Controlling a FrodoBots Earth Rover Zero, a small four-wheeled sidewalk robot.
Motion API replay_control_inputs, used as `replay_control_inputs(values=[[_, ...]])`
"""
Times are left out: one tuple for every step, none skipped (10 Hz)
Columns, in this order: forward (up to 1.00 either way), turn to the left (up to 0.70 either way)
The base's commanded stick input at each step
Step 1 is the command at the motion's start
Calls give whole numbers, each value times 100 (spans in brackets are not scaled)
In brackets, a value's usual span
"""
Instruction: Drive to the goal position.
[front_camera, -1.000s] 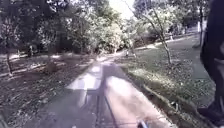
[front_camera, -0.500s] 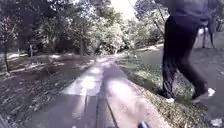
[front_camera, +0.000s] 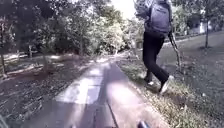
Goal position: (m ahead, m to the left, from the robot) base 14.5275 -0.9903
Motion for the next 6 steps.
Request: replay_control_inputs(values=[[50, 0], [50, 0], [50, 0], [50, 0], [50, 0], [50, 0]])
